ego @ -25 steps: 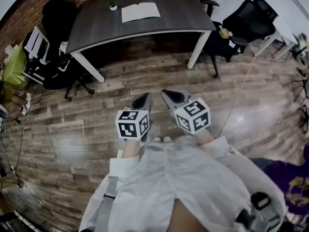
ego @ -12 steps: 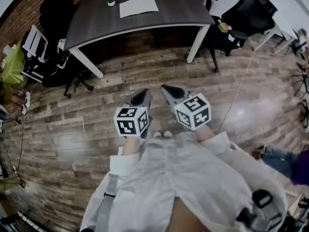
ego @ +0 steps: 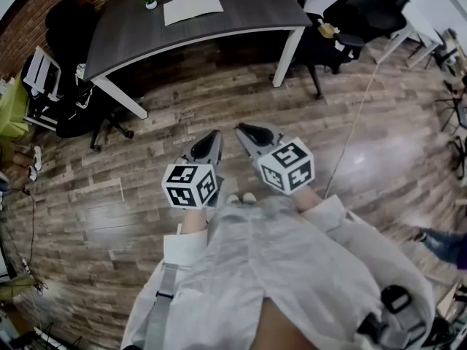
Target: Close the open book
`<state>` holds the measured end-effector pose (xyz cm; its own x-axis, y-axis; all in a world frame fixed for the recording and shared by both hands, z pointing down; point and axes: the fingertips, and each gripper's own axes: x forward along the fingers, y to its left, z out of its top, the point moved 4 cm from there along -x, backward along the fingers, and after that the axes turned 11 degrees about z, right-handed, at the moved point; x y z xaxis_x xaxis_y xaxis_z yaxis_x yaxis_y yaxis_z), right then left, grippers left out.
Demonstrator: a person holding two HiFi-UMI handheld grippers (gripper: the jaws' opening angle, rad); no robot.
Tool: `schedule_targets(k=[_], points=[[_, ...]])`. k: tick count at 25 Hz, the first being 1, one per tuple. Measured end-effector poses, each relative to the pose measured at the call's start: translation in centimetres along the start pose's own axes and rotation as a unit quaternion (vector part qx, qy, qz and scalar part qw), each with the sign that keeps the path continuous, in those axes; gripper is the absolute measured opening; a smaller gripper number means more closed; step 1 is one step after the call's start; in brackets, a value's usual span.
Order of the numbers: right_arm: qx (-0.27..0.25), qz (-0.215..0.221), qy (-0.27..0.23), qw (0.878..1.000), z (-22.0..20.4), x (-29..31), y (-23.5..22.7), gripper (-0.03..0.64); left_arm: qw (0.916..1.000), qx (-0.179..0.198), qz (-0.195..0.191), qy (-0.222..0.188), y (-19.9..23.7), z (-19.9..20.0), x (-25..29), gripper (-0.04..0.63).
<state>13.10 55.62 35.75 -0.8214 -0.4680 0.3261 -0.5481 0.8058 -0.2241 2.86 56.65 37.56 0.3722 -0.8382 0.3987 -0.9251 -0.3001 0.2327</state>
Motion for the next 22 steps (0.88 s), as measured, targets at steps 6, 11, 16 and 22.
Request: schedule_targets(k=[6,11,16,22], points=[[0.013,-0.003,-0.011,1.0,-0.7,-1.8,-1.7,0.008,0.9998,0.007,0.014,0.01,-1.5,-0.6,0.9,0.006],[0.026,-0.001,-0.015,1.0,-1.0,-2.5,-2.7,0.009,0.9994,0.013,0.027,0.014,-2.8,-1.0,1.2,0.008],[0.037,0.01,-0.009,0.999,-1.4,-1.9,-3.1,0.063,0.9989,0.005,0.042,0.021,-2.3,-1.2,1.5,0.038],[0.045,0.013,0.001,0.999,-1.5,0.6,-4.9,0.089,0.9978,-0.013,0.056,0.034,0.3,-1.4,3.3,0.096]])
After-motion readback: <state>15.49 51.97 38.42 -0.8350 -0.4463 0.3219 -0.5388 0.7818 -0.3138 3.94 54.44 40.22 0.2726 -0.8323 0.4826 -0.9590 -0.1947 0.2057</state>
